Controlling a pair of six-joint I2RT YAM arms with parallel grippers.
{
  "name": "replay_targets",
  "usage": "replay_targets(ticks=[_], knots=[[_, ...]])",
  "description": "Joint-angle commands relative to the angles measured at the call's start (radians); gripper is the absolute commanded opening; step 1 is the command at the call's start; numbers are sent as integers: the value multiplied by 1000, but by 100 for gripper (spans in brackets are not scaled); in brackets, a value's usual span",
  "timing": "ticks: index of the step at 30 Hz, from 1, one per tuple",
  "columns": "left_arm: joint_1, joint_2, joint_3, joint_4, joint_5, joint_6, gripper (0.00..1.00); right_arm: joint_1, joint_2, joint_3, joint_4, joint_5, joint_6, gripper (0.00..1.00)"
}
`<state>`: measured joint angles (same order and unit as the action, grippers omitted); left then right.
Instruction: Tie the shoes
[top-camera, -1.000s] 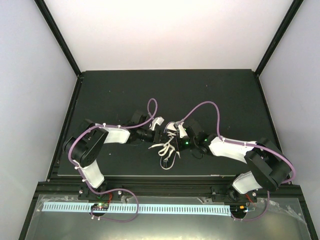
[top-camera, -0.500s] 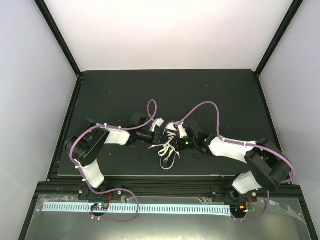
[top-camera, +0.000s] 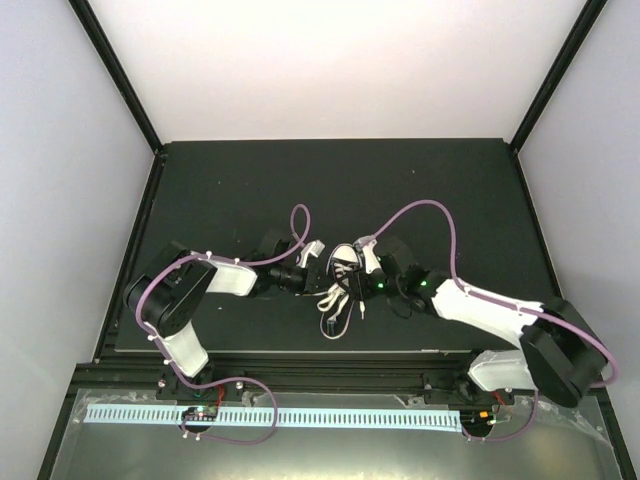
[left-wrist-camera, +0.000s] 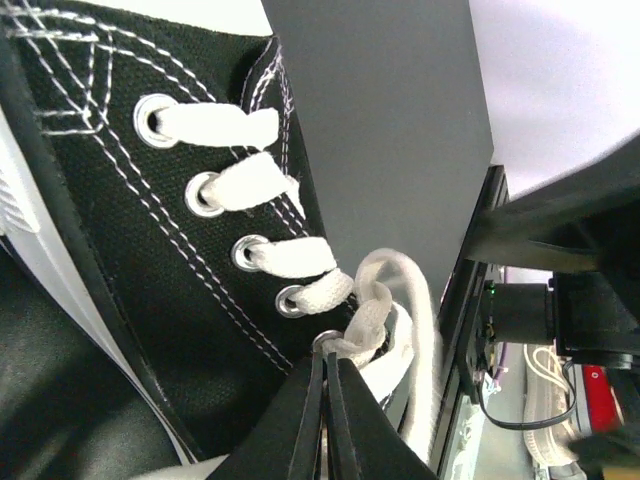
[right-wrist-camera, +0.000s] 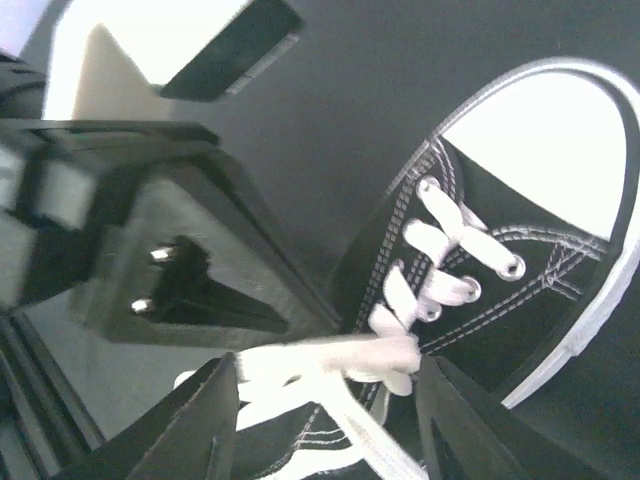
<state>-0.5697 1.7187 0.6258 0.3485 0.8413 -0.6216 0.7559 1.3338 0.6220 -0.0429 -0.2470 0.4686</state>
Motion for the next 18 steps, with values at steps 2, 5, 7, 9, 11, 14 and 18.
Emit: replay_targets(ticks=[2,5,7,9,11,14,18], knots=[[-4,-28,-1,50,-9,-23,2,76,-106,34,-111,119,-102,55],[-5,-32,-3,46,-13,-18,2,163,-88,92,-179,207,-132,56],[-5,-36,-3,43,-16,-17,2,206,-57,124,-207,251,-126,56],[-5,-42,-4,38,-26,-16,2,250,-23,146,-217,299,-122,57],[-5,-46,-8,35,-36,-17,2,301,21,180,-244,372,-103,58],[-4,-49,-8,28,-43,-17,1,350,88,237,-292,494,-59,58],[-5,-50,-4,18,-47,-12,2,425,151,284,-314,581,-44,60]])
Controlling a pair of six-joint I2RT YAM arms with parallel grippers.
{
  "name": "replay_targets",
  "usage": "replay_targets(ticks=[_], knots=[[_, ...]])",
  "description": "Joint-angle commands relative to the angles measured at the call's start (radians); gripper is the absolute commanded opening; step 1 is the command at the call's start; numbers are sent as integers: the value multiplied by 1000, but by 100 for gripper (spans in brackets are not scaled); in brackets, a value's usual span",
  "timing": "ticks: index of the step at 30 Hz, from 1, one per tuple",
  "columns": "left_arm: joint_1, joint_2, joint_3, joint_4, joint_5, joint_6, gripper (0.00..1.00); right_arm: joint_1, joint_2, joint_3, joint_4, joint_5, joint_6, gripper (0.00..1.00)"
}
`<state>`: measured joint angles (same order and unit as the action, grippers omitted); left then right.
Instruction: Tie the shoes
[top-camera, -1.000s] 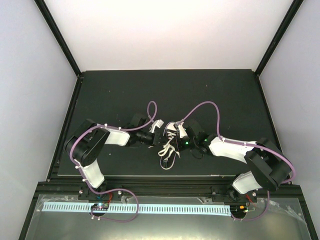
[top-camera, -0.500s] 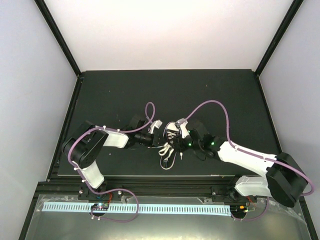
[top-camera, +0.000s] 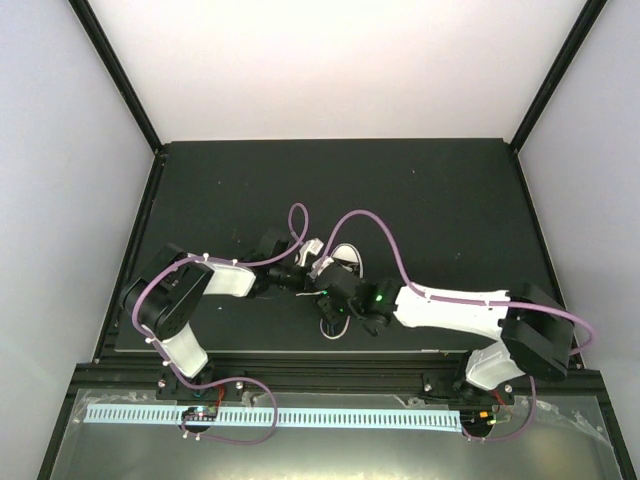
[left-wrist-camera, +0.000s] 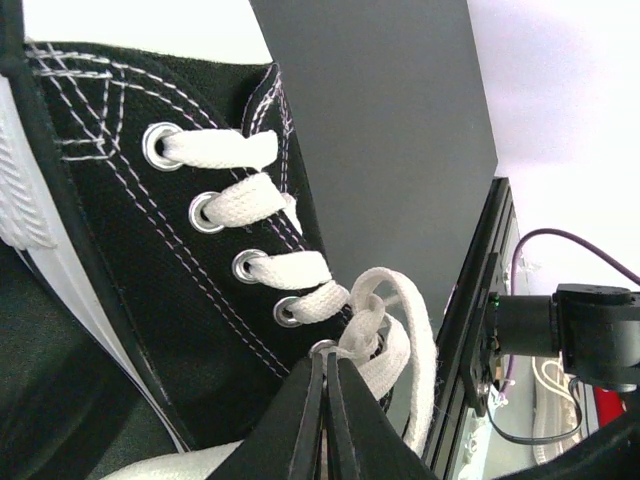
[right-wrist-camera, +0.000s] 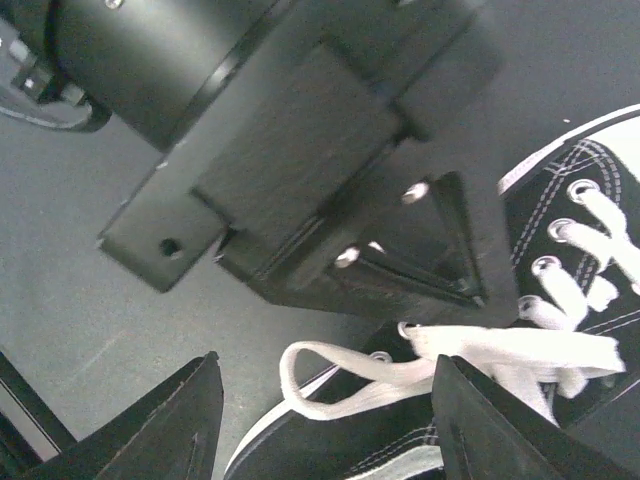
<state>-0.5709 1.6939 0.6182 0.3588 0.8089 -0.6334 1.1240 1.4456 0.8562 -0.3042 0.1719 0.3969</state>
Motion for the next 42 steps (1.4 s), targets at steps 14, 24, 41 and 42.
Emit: replay_targets(ticks=[14,24,41,42], knots=[[-4,-17,7,5,-16,1,1,149,225,143,-121,337,61,53],[-3,-11,14,6,-14,2,2,146,255,140,-150,459,137,25],[-3,-26,12,-27,-53,26,2,-56,-41,-62,167,-89,112,2],[-2,-26,12,-31,-56,27,1,-71,-48,-71,175,-108,116,2]])
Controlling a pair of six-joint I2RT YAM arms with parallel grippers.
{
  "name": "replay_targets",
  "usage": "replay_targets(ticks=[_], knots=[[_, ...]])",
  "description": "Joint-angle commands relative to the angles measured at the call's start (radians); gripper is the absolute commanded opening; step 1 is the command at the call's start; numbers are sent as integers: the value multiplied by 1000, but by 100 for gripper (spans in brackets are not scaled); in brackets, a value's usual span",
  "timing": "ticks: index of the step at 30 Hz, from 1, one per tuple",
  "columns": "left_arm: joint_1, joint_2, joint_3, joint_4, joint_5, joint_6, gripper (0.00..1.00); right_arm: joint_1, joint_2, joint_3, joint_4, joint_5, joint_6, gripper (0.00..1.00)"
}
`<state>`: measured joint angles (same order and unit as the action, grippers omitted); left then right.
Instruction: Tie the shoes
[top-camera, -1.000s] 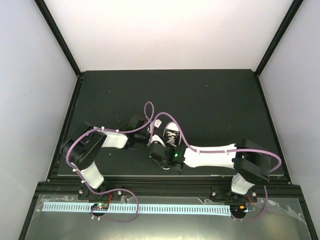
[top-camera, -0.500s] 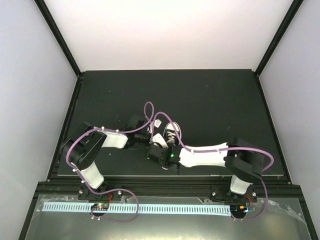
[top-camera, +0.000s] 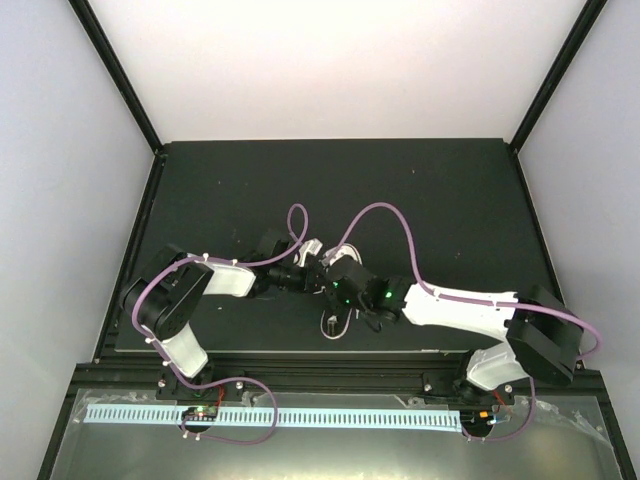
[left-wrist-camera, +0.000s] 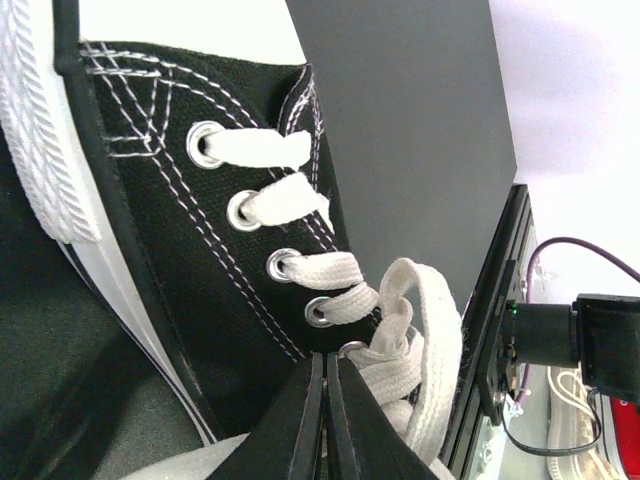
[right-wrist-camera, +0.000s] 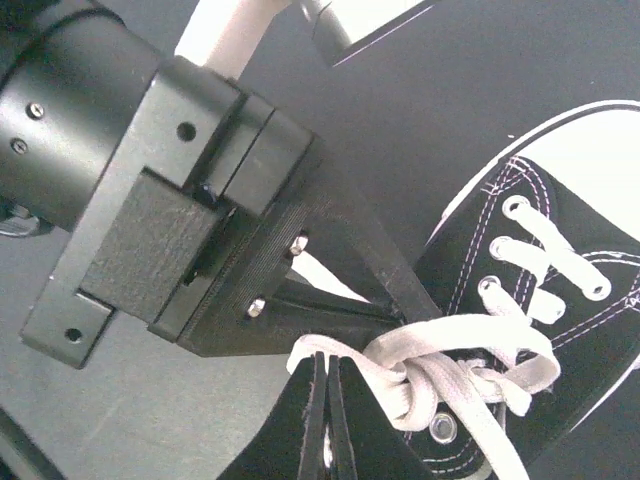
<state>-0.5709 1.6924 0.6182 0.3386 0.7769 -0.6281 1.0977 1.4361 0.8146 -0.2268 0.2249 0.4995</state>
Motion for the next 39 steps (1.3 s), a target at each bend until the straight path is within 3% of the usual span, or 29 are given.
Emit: replay_targets(ticks=[1,16,39], knots=[[-2,-27,11,-15,-32,25,2,-56,-46,-38,103,-176,17,2],[5,-100,-14,-74,-152,54,2,-235,-187,-194,192,-223,138,2],[78,-156,-81,-135,-263,94,2,-462,-207,-339,304,-304,269,2]])
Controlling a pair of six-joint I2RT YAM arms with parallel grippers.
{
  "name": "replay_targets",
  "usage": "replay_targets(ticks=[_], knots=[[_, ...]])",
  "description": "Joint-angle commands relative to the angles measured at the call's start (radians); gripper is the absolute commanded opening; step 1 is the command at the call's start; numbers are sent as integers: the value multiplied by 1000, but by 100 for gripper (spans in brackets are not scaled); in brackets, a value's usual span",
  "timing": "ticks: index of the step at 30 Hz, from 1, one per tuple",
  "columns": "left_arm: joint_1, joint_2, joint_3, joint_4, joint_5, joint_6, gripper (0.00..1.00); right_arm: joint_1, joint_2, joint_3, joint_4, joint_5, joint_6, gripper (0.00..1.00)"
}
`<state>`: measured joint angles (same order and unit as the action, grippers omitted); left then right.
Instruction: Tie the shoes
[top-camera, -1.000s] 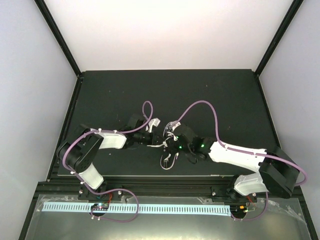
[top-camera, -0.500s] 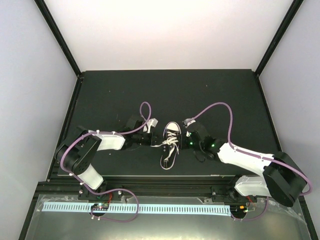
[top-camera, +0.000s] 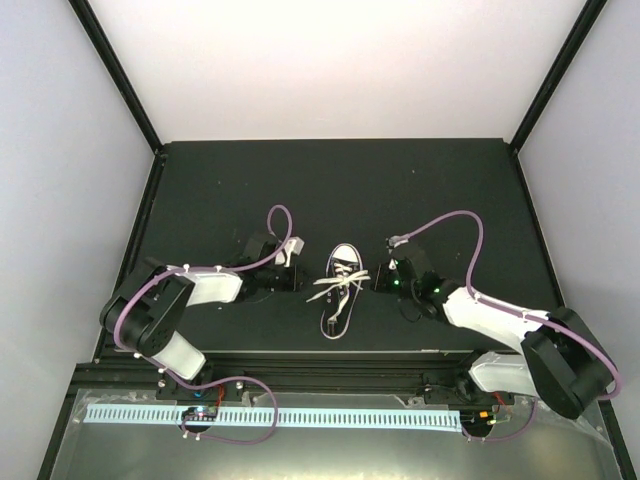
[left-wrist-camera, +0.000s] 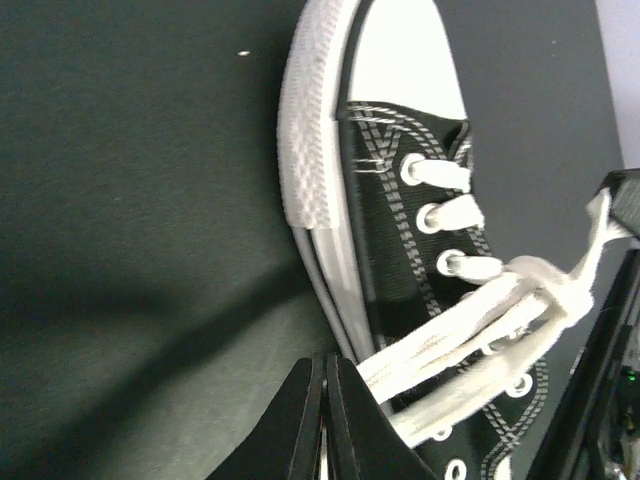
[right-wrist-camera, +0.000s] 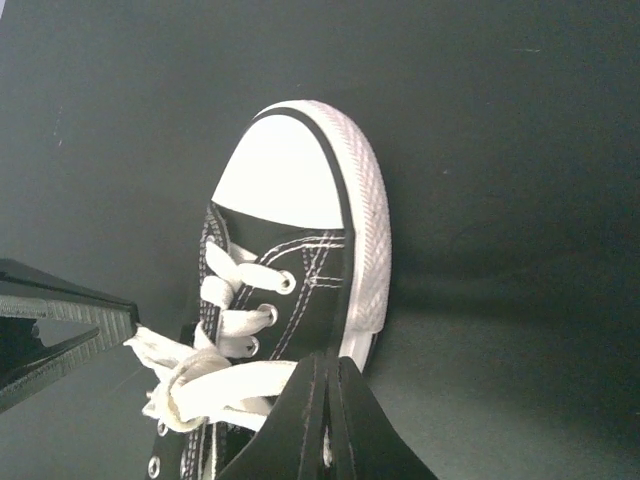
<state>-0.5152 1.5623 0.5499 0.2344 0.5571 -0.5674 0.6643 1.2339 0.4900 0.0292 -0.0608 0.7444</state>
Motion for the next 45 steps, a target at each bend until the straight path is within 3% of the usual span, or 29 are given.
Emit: replay_targets(ticks=[1,8,9,12,14,19,22,24,28,33,37,41,45], knots=[[27,-28,-16,-32,-46,36,2,-35,-3,-16,52,-25,23,2],[50,-34,-21,-39,-32,92,2,-55,27,18,57,-77,-37,2],[49,-38,-16,-41,-23,108,6,-55,35,32,54,-95,-56,2],[49,-70,10,-76,-21,186,34,-54,77,94,32,-138,-118,2],[48,-102,33,-108,-33,252,47,-55,115,144,9,-162,-157,2],[30,-156,89,-151,7,397,62,-55,227,244,-17,-199,-209,2],[5,-146,112,-155,70,441,64,-55,287,283,-11,-231,-213,4],[-22,-130,128,-165,74,465,64,-57,310,305,-18,-248,-218,15],[-78,-80,162,-179,56,474,65,-75,253,285,-26,-251,-233,47],[-129,-44,188,-158,43,461,66,-126,111,169,-22,-277,-274,67],[-165,-19,229,-177,23,482,66,-134,31,41,18,-308,-293,65],[-191,15,273,-222,-11,515,65,-133,-1,-74,156,-421,-301,52],[-201,40,297,-236,-28,538,61,-129,9,-100,193,-456,-347,42]])
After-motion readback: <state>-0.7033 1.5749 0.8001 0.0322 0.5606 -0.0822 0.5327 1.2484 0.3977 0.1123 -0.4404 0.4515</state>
